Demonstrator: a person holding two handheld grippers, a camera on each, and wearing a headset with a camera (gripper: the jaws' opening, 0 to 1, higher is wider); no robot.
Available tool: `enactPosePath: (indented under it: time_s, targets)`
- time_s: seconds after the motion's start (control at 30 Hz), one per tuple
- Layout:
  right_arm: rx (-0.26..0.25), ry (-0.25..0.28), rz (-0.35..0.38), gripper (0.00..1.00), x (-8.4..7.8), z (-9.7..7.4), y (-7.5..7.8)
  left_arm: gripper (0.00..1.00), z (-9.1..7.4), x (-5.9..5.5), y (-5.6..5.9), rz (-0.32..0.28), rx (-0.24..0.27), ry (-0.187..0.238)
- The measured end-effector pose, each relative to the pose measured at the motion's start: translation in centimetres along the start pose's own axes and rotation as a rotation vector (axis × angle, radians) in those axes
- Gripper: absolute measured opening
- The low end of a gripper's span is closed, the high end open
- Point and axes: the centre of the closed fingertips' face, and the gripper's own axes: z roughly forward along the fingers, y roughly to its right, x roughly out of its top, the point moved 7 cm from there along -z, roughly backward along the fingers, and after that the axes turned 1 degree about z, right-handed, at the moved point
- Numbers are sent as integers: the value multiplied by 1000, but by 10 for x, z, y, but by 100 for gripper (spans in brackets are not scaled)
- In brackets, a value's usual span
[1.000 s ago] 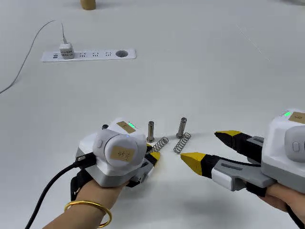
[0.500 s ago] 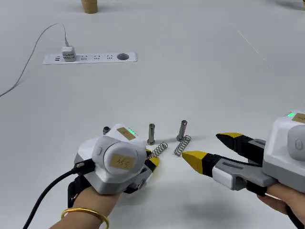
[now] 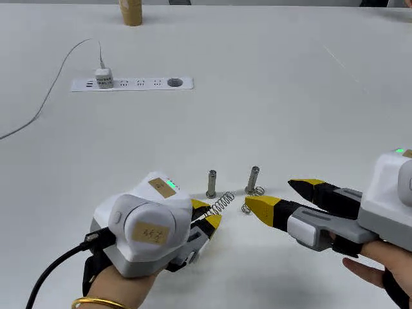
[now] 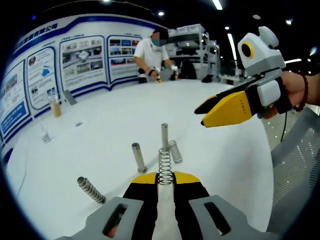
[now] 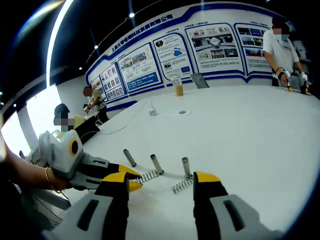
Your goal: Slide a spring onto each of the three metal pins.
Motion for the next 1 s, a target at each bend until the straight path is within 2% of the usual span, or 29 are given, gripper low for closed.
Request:
enactPosePath:
  time_s: [0.23, 0.33, 0.47, 0.8, 1.0]
  targets:
    - [52, 44, 78, 49, 11, 7, -12, 11, -15, 17, 2, 0, 16, 86]
    - [71, 45, 95, 46, 14, 10, -17, 11, -21, 23, 2, -14, 13, 120]
    - [117, 57, 165, 41, 18, 15, -25, 11, -27, 31, 2, -37, 15, 164]
    - [184, 83, 296, 29, 25, 20, -36, 11, -35, 44, 4, -53, 17, 238]
    - [195, 85, 347, 24, 27, 20, -38, 11, -38, 47, 6, -75, -2, 260]
